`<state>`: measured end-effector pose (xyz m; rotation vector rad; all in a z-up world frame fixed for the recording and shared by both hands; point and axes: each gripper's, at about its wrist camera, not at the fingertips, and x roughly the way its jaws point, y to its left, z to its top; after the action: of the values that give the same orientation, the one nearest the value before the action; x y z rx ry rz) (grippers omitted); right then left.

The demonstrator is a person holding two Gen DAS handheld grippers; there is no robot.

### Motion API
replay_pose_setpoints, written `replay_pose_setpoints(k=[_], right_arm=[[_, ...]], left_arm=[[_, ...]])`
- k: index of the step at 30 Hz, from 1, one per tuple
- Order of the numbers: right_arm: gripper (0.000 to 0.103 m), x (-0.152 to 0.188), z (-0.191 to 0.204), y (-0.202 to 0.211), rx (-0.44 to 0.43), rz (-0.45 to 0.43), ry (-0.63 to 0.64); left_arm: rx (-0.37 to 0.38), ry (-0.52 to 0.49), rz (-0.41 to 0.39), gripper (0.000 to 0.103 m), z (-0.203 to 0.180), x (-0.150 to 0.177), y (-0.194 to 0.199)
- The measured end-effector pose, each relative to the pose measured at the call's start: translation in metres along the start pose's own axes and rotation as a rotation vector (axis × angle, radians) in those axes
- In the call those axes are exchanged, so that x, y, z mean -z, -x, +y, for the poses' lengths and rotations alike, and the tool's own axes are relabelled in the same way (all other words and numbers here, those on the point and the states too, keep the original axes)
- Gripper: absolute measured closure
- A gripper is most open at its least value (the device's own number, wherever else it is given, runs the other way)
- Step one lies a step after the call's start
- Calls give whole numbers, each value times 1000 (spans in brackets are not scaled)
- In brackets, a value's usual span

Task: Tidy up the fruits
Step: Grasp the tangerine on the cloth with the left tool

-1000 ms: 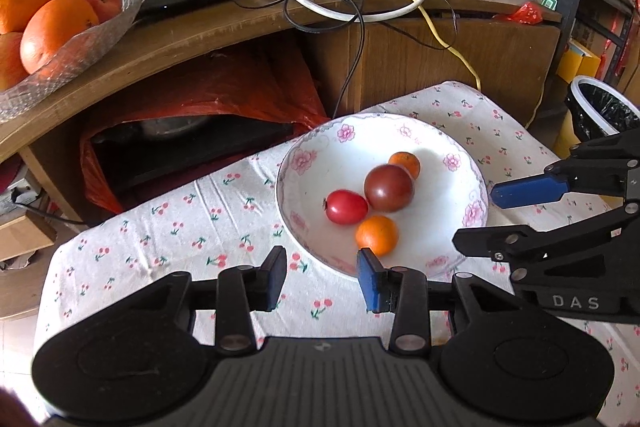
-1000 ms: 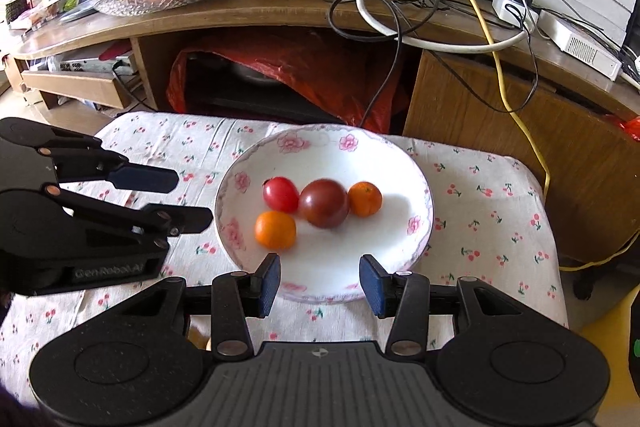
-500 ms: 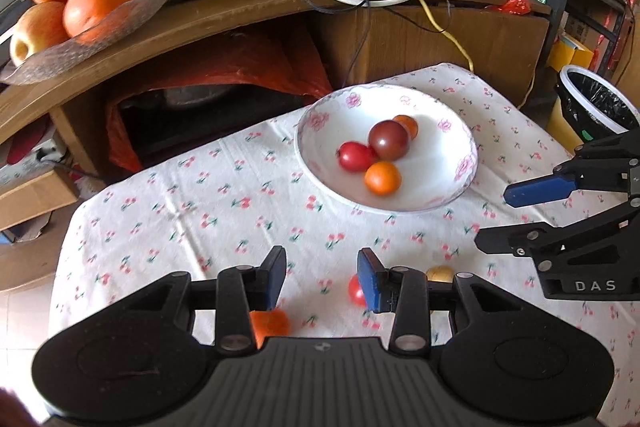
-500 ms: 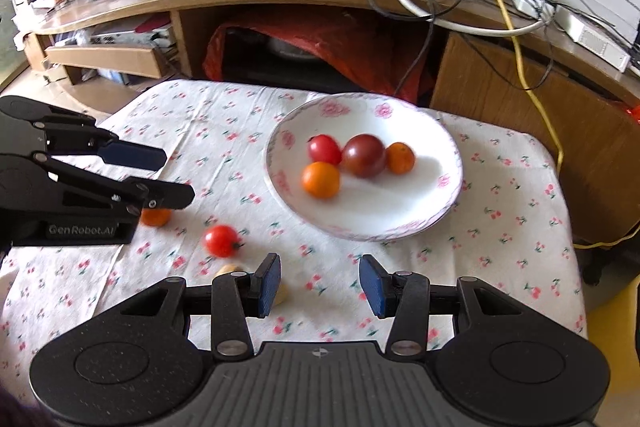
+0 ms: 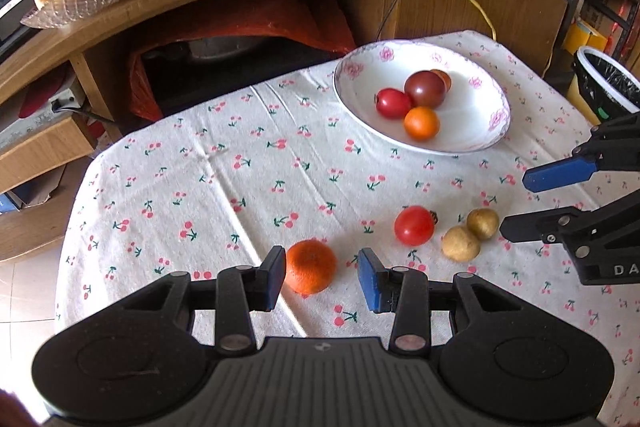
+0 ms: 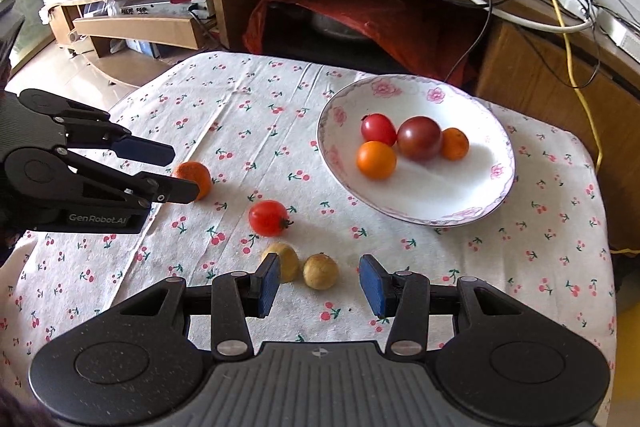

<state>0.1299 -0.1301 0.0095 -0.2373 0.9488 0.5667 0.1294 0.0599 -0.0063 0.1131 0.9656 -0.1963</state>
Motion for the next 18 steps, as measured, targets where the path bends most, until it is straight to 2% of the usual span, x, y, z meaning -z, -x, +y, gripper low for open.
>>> replay_pose_setpoints(k=[10, 18], right_arm=[[63, 4, 0, -5, -43, 14, 4], [63, 5, 6, -15, -54, 38, 50]], left_arm=[[-24, -13, 11, 53, 7, 2, -16], [-7, -20, 35, 53, 5, 3, -29]])
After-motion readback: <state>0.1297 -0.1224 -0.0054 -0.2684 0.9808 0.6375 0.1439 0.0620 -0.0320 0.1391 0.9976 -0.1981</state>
